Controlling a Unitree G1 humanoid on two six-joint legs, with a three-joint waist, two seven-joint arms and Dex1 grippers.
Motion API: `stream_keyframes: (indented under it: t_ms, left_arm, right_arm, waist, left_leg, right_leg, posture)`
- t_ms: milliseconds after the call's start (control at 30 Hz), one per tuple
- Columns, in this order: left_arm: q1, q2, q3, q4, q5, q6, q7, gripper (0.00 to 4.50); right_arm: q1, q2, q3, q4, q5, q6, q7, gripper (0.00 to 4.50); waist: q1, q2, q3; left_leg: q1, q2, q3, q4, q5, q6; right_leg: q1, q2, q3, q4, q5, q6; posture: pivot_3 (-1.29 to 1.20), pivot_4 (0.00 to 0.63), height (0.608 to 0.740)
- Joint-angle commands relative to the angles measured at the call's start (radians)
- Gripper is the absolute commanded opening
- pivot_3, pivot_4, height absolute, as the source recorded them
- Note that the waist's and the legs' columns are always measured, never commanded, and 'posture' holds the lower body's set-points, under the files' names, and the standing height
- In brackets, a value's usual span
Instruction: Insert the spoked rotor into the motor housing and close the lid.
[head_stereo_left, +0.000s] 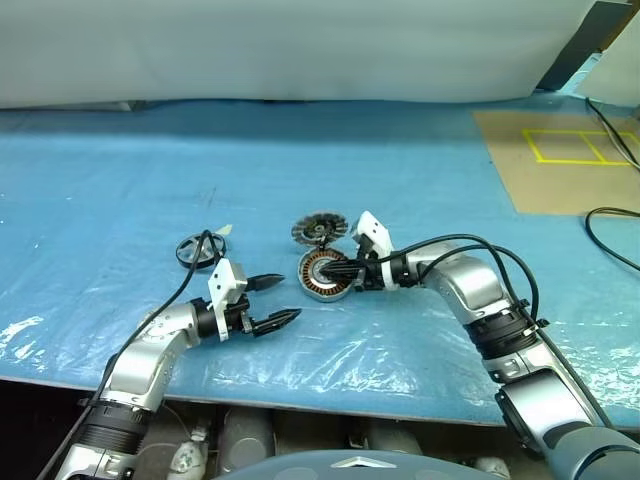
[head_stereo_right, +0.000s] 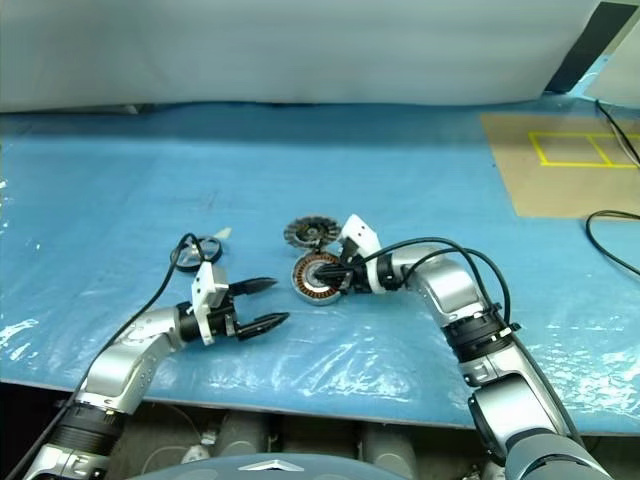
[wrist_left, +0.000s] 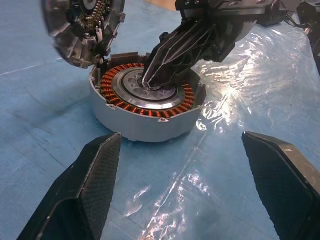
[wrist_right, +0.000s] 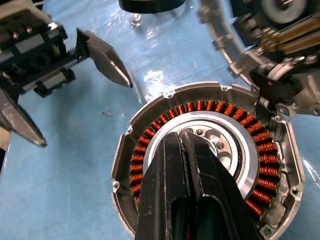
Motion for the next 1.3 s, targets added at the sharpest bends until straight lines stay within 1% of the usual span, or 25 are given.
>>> stream_keyframes:
  t_ms: [33,100,167,267,367,433,467,500,533,600,700,733,800,833,900,1000,1133,1233,1300]
  left_arm:
    - [-0.002,0.004,0.011,-0.031,-0.011,0.000,0.001,4.04]
    - [-0.002,0.004,0.010,-0.035,-0.012,0.004,0.001,4.04]
    - [-0.004,0.004,0.009,-0.040,-0.014,0.010,0.003,4.04]
    - [-0.003,0.006,0.010,-0.047,-0.016,0.016,0.003,4.04]
    - [0.002,0.011,0.013,-0.052,-0.019,0.019,-0.002,4.04]
    - [0.006,0.016,0.018,-0.054,-0.022,0.021,-0.006,4.04]
    - [0.007,0.018,0.019,-0.054,-0.023,0.022,-0.007,4.04]
    - [0.008,0.020,0.020,-0.056,-0.024,0.023,-0.007,4.04]
    - [0.008,0.021,0.020,-0.061,-0.025,0.028,-0.005,4.04]
    - [0.008,0.024,0.020,-0.072,-0.028,0.036,-0.001,4.04]
    - [0.001,0.023,0.018,-0.107,-0.034,0.070,0.018,4.04]
    - [-0.004,0.022,0.014,-0.127,-0.035,0.088,0.030,4.04]
    - [-0.015,0.018,0.007,-0.167,-0.039,0.126,0.054,4.04]
    - [-0.019,0.016,0.003,-0.188,-0.042,0.146,0.066,4.04]
    - [-0.030,0.013,-0.001,-0.222,-0.048,0.183,0.086,4.04]
    - [-0.046,0.014,-0.003,-0.268,-0.062,0.235,0.112,4.04]
    - [-0.064,0.025,0.006,-0.327,-0.090,0.302,0.140,4.04]
    - [-0.074,0.033,0.012,-0.354,-0.106,0.338,0.155,4.04]
    - [-0.081,0.037,0.014,-0.362,-0.114,0.354,0.162,4.04]
  right_arm:
    - [-0.026,0.019,-0.067,0.056,0.040,0.053,-0.017,0.03]
    - [-0.049,0.041,-0.136,0.063,0.104,0.109,-0.018,0.03]
    - [-0.062,0.051,-0.200,0.021,0.193,0.187,0.003,0.03]
    - [-0.057,0.051,-0.225,-0.038,0.258,0.255,0.019,0.03]
    - [-0.015,0.016,-0.134,-0.091,0.206,0.230,0.035,0.03]
    - [0.033,-0.037,0.014,-0.095,0.078,0.130,0.043,0.03]
    - [0.048,-0.054,0.062,-0.093,0.037,0.096,0.044,0.03]
    - [0.054,-0.051,0.087,-0.058,0.000,0.074,0.017,0.03]
    - [0.049,-0.042,0.086,-0.023,-0.015,0.060,-0.003,0.03]
    - [0.040,-0.032,0.078,0.021,-0.037,0.020,-0.025,0.03]
    - [0.008,-0.009,-0.008,0.032,0.030,0.050,-0.020,0.03]
    - [-0.014,0.005,-0.075,0.023,0.100,0.100,-0.011,0.03]
    - [-0.047,0.014,-0.166,0.000,0.204,0.172,0.018,0.03]
    - [-0.056,0.013,-0.191,-0.013,0.236,0.198,0.030,0.03]
    - [-0.059,0.007,-0.203,-0.039,0.262,0.223,0.046,0.03]
    - [-0.048,0.009,-0.197,-0.070,0.271,0.236,0.042,0.03]
    - [-0.023,0.019,-0.125,-0.069,0.186,0.174,-0.012,0.03]
    - [-0.007,0.027,-0.066,-0.040,0.094,0.086,-0.059,0.03]
    - [-0.003,0.033,-0.014,0.029,0.008,0.037,-0.108,0.03]
  waist:
    - [0.001,0.000,0.000]
    - [0.004,0.000,0.000]
    - [0.006,0.001,0.000]
    - [0.006,0.000,0.000]
    - [0.007,0.000,0.000]
    - [0.007,0.000,0.000]
    - [0.007,0.000,0.000]
    - [0.006,0.001,0.000]
    - [0.003,0.001,0.000]
    - [0.001,0.000,0.000]
    - [0.003,0.000,0.000]
    - [0.003,0.000,0.000]
    - [0.006,0.000,0.002]
    - [0.007,0.001,0.002]
    - [0.006,0.001,0.002]
    - [0.005,0.000,0.002]
    - [0.003,0.000,0.002]
    - [0.003,0.000,0.002]
    - [0.003,0.000,0.002]
  left_leg:
    - [0.000,0.000,0.000,0.000,0.000,0.001]
    - [-0.001,0.000,0.000,0.001,0.000,0.001]
    - [-0.003,0.000,0.000,0.001,0.000,0.000]
    - [-0.007,0.000,0.000,0.001,0.001,-0.001]
    - [-0.008,0.000,0.000,-0.001,0.002,0.000]
    - [-0.009,0.001,0.000,-0.001,0.001,-0.001]
    - [-0.009,0.001,0.000,-0.001,0.001,-0.001]
    - [-0.009,0.001,0.000,-0.001,0.001,-0.001]
    - [-0.009,0.000,0.000,-0.001,0.001,-0.001]
    - [-0.005,0.000,0.000,-0.001,0.001,-0.001]
    - [0.002,0.000,0.000,0.000,-0.001,0.001]
    - [0.003,0.000,0.000,0.000,-0.001,0.002]
    - [0.002,-0.001,0.000,0.000,-0.001,0.002]
    - [0.000,-0.001,0.000,0.001,-0.001,0.002]
    - [-0.004,-0.001,0.000,0.001,0.002,0.002]
    - [-0.005,-0.001,0.000,0.000,0.002,0.001]
    - [-0.010,0.001,0.000,-0.001,0.003,0.001]
    - [-0.012,0.001,0.000,-0.001,0.002,-0.001]
    - [-0.012,0.001,0.000,0.000,0.001,-0.002]
  right_leg:
    - [0.000,0.000,0.000,0.000,0.000,0.000]
    - [0.000,0.000,0.000,0.001,0.000,0.000]
    - [-0.002,0.000,0.000,0.000,0.000,0.000]
    - [-0.005,0.000,0.000,0.000,0.000,0.000]
    - [-0.006,0.000,-0.003,0.000,0.001,0.000]
    - [-0.006,0.000,-0.004,0.000,0.001,0.000]
    - [-0.006,0.000,-0.005,0.000,0.001,0.000]
    - [-0.006,0.000,-0.005,0.000,0.000,-0.001]
    - [-0.006,0.000,-0.005,0.000,0.000,-0.001]
    - [-0.003,0.000,-0.002,0.000,0.000,-0.001]
    - [0.004,-0.001,-0.002,-0.001,0.000,-0.001]
    - [0.005,-0.001,-0.002,-0.001,0.000,0.000]
    - [0.004,-0.002,-0.002,-0.001,0.000,0.000]
    - [0.003,-0.003,-0.002,-0.001,0.001,0.001]
    - [-0.001,-0.003,-0.002,0.000,0.001,0.000]
    - [-0.001,-0.002,-0.002,-0.001,0.001,0.000]
    - [-0.008,0.000,-0.003,0.000,0.001,0.000]
    - [-0.010,0.001,-0.004,0.000,0.002,0.001]
    - [-0.009,0.001,-0.004,0.000,0.001,-0.001]
  posture:
    - [0.00,0.150,0.740]
    - [0.00,0.150,0.740]
    - [0.00,0.150,0.740]
    - [0.00,0.150,0.740]
    - [0.00,0.150,0.740]
    - [0.00,0.150,0.740]
    - [0.00,0.150,0.740]
    - [0.00,0.150,0.740]
    - [0.00,0.150,0.740]
    - [0.00,0.150,0.740]
    - [0.00,0.150,0.740]
    - [0.00,0.150,0.740]
    - [0.00,0.150,0.740]
    - [0.00,0.150,0.740]
    - [0.00,0.150,0.740]
    - [0.00,0.150,0.740]
    - [0.00,0.150,0.740]
    - [0.00,0.150,0.740]
    - [0.00,0.150,0.740]
